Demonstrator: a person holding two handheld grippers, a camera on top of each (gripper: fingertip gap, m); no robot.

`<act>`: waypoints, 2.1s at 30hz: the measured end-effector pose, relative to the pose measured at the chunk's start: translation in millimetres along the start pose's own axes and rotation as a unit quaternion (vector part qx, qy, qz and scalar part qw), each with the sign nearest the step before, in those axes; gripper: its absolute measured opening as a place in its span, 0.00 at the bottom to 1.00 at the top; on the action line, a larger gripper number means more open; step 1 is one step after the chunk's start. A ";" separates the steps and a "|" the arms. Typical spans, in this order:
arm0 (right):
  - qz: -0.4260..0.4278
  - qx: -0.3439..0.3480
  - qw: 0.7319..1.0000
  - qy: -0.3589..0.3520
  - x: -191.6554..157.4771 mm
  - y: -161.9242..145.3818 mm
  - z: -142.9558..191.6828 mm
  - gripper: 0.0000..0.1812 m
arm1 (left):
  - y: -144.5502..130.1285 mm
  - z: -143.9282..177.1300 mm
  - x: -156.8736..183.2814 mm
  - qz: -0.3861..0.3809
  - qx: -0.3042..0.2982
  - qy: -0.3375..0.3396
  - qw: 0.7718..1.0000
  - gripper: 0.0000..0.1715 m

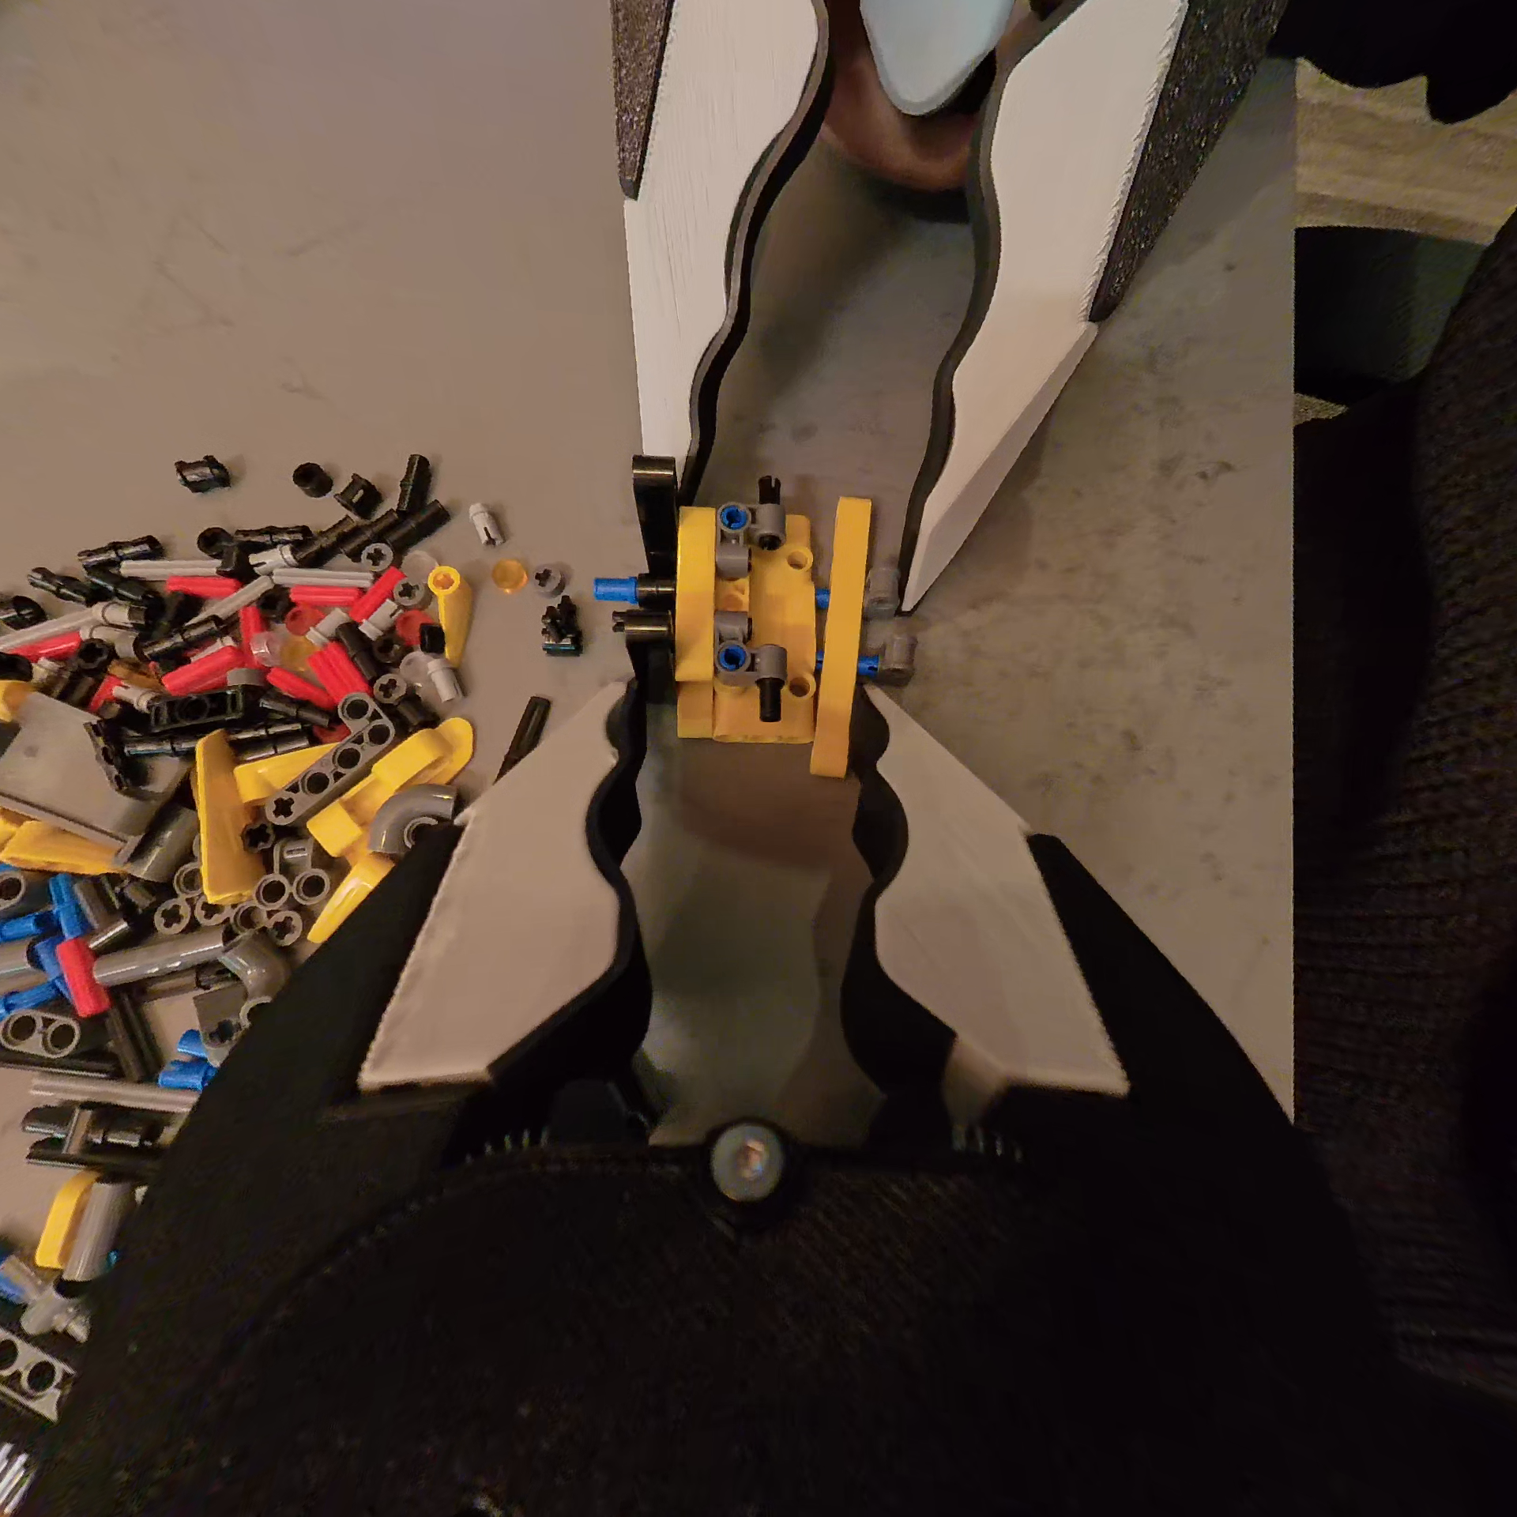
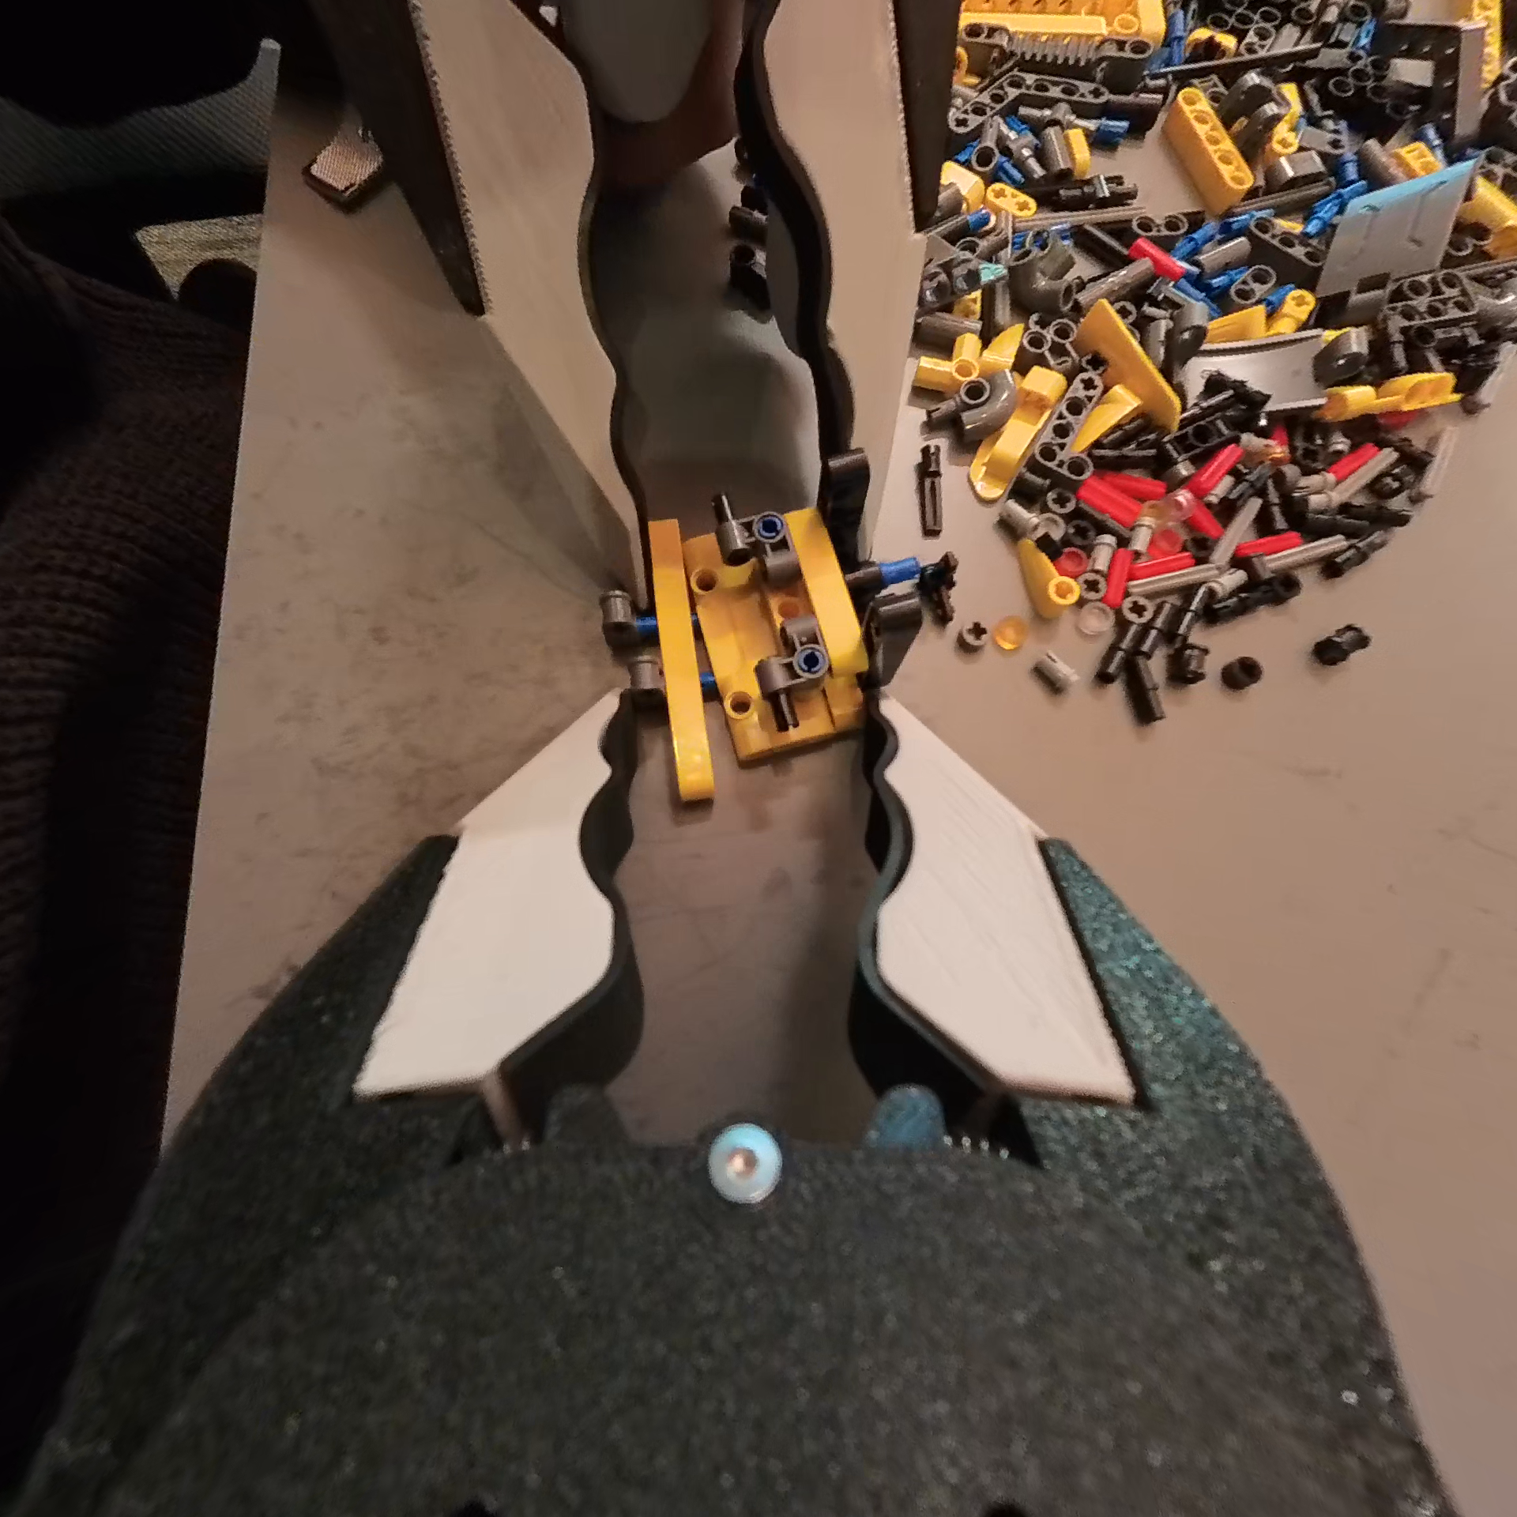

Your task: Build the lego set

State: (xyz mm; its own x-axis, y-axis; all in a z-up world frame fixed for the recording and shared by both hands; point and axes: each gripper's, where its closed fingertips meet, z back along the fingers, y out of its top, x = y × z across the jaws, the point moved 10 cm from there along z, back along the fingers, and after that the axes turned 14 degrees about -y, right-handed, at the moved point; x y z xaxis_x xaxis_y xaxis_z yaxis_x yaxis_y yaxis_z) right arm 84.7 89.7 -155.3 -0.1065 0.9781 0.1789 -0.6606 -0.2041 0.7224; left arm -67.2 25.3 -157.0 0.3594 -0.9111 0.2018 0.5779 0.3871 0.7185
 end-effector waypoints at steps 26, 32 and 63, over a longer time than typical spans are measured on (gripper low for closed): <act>-0.002 -0.001 1.000 0.001 0.2 -0.1 0.3 0.28 | 2.0 -3.1 9.5 0.021 0.013 -0.030 0.999 0.50; -0.003 -0.002 1.000 -0.001 -0.2 0.0 0.3 0.28 | 2.5 -4.6 7.4 0.026 0.010 0.021 0.999 0.37; -0.006 -0.002 1.000 0.000 0.6 -0.1 0.1 0.28 | 3.3 -3.5 5.6 0.031 0.009 0.018 0.999 0.36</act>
State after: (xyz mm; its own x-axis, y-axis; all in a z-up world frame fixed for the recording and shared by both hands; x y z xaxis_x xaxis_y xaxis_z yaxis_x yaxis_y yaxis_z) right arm 84.7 90.3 -155.2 -0.0985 0.9803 0.1712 -0.6642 -0.1929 0.7222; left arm -60.7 22.0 -155.8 0.4209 -0.8794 0.2226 0.5402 0.4401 0.7173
